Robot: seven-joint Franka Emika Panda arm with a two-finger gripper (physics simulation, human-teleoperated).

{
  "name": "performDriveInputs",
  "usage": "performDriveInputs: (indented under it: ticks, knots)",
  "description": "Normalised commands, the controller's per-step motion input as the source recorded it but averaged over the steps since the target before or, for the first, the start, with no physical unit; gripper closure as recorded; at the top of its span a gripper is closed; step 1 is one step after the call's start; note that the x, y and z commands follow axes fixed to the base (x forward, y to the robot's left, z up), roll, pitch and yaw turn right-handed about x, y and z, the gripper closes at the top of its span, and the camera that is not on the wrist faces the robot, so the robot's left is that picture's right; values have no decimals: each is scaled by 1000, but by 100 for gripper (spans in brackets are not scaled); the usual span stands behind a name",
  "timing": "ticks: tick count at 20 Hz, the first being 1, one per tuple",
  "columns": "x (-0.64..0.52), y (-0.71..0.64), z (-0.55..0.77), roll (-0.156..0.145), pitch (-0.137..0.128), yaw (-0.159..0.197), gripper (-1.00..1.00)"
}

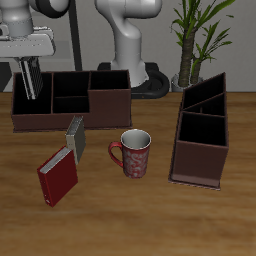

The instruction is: Place the striped book into the back desk caddy's left compartment and place the red book into the back desk caddy's left compartment and place the yellow book into the left desk caddy's right compartment

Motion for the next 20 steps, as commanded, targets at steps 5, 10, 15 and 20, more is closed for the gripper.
performDriveInputs:
  ticks: [5, 10, 15, 20]
  knots:
    - [-11, -41, -172, 2, 21, -23, 100]
    - [-91, -80, -177, 11, 21, -29, 100]
    - [-29, -120, -145, 1, 32, -25, 100]
    - [-14, -118, -192, -16, 38, -9, 100]
